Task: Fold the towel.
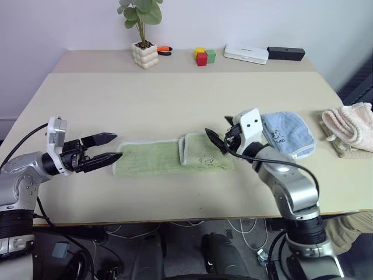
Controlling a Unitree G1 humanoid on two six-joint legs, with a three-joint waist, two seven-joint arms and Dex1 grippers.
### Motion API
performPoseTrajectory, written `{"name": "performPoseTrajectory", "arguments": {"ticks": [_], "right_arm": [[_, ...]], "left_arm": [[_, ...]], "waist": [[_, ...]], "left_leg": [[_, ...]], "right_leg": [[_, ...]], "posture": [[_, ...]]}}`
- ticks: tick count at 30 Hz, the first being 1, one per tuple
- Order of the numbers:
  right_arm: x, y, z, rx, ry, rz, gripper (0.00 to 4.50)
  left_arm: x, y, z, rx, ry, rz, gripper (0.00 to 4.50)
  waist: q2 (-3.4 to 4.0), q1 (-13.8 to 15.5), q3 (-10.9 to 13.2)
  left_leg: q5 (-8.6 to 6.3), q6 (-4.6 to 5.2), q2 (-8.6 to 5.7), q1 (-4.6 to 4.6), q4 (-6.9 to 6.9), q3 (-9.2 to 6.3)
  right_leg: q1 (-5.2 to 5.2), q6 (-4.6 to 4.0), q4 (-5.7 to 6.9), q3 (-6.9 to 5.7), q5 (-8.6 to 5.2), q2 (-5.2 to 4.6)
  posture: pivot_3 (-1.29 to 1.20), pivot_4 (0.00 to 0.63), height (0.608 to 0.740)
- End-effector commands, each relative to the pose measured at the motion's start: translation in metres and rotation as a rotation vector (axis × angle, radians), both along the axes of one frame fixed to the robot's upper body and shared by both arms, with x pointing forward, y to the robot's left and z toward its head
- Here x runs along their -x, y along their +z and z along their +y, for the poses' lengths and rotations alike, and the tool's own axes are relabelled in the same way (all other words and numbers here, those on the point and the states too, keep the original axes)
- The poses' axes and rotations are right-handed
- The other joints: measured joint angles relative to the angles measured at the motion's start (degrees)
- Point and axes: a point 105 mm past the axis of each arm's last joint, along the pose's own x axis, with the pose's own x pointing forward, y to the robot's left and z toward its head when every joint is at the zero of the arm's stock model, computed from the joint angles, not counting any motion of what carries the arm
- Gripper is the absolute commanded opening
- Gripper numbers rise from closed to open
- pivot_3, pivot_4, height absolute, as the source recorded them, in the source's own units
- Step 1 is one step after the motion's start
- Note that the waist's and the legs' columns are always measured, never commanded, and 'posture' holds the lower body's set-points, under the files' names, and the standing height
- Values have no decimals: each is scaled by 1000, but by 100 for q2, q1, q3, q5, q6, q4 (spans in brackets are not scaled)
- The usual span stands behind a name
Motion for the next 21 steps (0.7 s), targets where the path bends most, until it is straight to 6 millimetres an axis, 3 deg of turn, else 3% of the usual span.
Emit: {"name": "performPoseTrajectory", "arguments": {"ticks": [1, 5, 13, 21], "right_arm": [[1, 6, 7, -13, 8, -65, 2219], [-2, -2, 11, -47, -5, -73, 121], [16, -56, 31, 16, 103, -55, 49], [15, -69, 31, 112, 126, -58, 49]], "left_arm": [[2, 10, 0, -7, -5, -45, 4500], [4, 11, 0, -5, -7, -44, 4500], [7, 12, -3, -7, -12, -39, 4500], [9, 14, -7, -5, -15, -40, 4500]], "waist": [[0, -3, 0], [0, -7, 0], [0, -12, 0], [-1, -14, -1]], "left_leg": [[0, 0, 0, 0, 1, 0], [0, 0, 0, 2, 0, -1], [0, 0, 0, 2, 0, -1], [0, 0, 1, 3, 1, -1]], "right_leg": [[0, 0, 0, 0, 0, 0], [0, 0, 2, 0, 0, 1], [2, -1, 1, 0, -1, 0], [2, -1, 2, 0, -1, 1]], "posture": [[0, 150, 740], [0, 150, 740], [0, 150, 740], [0, 150, 740]]}}
